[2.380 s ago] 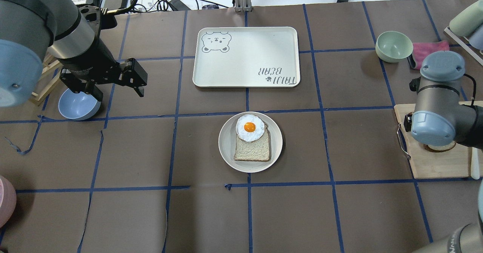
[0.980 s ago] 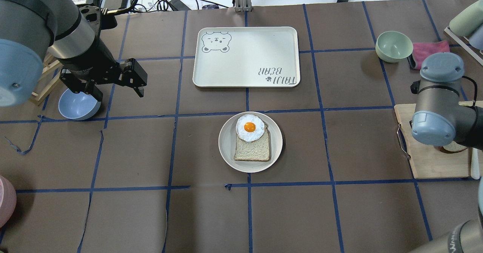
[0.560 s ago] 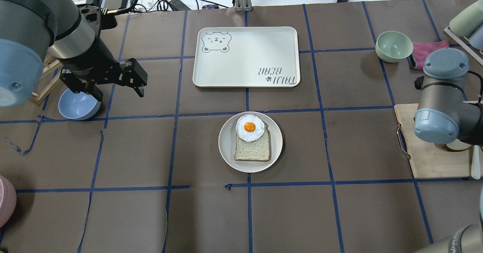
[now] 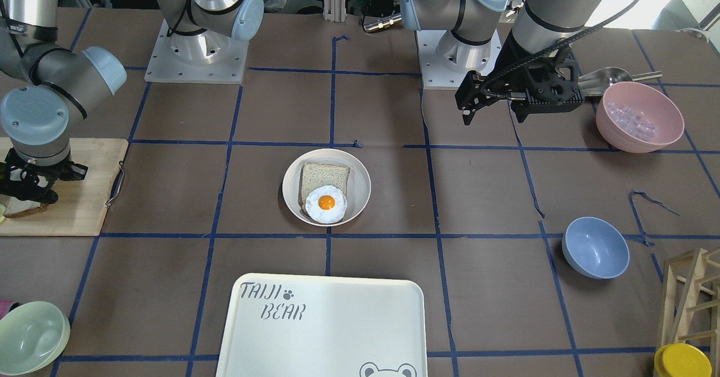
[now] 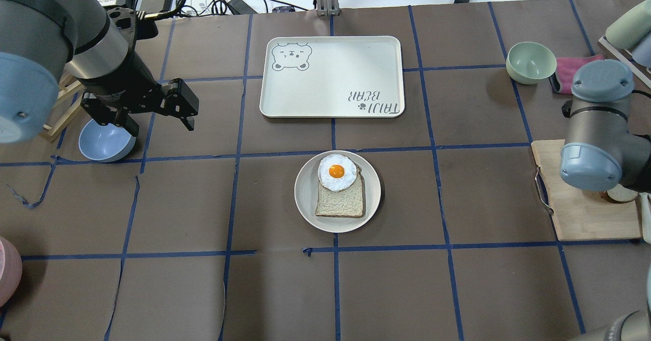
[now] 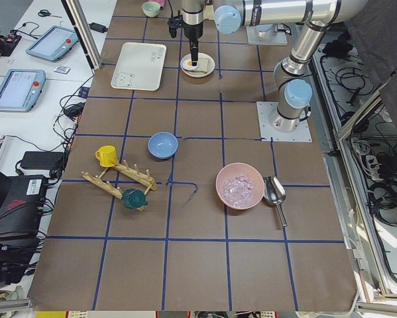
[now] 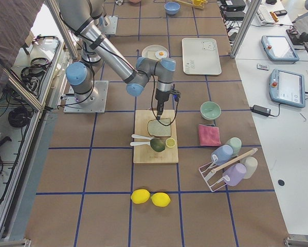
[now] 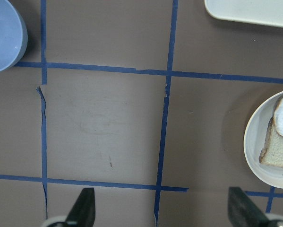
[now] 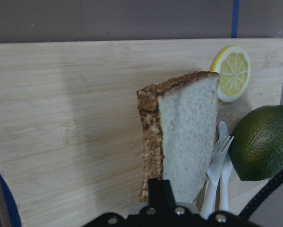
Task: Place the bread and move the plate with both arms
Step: 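Lift the bread slice and carry it toward the white plate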
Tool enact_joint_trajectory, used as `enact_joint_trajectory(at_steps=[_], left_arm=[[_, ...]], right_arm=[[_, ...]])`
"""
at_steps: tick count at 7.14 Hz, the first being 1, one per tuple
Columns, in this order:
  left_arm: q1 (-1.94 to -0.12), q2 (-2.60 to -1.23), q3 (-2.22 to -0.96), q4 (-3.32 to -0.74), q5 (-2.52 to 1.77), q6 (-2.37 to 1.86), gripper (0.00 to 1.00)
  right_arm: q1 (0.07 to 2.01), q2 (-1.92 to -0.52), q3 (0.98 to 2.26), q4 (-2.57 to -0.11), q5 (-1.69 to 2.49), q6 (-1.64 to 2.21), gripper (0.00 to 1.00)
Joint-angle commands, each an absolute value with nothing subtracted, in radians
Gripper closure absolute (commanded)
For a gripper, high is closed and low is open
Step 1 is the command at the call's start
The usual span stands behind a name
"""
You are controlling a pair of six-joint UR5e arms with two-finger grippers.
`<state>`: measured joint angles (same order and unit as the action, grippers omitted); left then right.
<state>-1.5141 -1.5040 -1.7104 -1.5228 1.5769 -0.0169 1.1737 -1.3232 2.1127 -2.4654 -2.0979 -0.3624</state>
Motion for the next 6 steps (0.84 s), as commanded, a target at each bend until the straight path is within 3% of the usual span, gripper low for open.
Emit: enact_joint_trajectory(at_steps=[1, 3, 6], left_arm=[[-1.514, -1.503, -1.71, -1.522, 1.575, -0.02, 0.0], [-1.516, -1.505, -1.71, -1.523, 1.577, -0.017, 0.0], [-1.516, -1.506, -1.712, -1.523, 1.575, -0.018, 0.0]], right_arm=[[1.225, -1.354, 2.067, -2.433, -2.094, -0.356, 1.0], [1.248, -1.368, 1.985, -2.321, -2.1, -0.324, 1.0], [1.379, -1.381, 1.71, -1.824, -2.105, -0.107, 1.0]])
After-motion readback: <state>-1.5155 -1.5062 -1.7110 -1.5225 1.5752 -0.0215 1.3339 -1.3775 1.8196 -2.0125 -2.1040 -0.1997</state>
